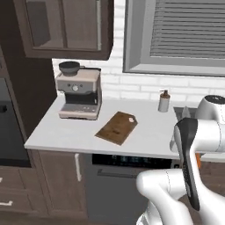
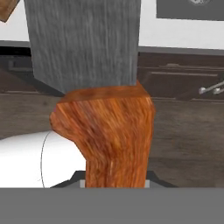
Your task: Pick up the knife from the drawer and place it on the cutting board. Then place the meat from the plate to the cutting board.
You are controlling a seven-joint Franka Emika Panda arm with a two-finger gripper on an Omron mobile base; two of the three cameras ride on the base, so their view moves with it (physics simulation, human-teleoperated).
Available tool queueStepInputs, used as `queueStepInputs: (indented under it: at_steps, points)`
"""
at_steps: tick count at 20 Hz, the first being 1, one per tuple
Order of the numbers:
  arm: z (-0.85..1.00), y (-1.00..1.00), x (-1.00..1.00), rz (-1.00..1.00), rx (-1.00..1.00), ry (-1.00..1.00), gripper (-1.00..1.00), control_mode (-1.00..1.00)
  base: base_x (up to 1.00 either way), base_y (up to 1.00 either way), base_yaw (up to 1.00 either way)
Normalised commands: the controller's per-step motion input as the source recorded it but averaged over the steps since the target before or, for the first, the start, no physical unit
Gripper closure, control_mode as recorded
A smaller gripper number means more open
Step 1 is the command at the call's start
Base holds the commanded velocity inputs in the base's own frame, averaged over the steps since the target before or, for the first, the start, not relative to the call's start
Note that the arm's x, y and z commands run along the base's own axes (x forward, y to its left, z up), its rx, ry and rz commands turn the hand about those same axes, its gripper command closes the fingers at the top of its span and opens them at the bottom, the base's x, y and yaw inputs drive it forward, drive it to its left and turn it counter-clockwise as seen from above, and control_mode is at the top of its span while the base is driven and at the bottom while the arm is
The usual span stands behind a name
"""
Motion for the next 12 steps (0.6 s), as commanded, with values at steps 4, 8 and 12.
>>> queueStepInputs:
  at_steps: [4, 8, 12]
  points:
    - [0.00, 0.00, 0.00, 0.00, 0.00, 0.00, 1.00, 1.00, 0.47, 1.00, -0.05]
    - [0.00, 0.00, 0.00, 0.00, 0.00, 0.00, 1.00, 1.00, 0.60, 1.00, -0.19]
    - [0.00, 0.00, 0.00, 0.00, 0.00, 0.00, 1.00, 1.00, 0.48, 0.95, -0.28]
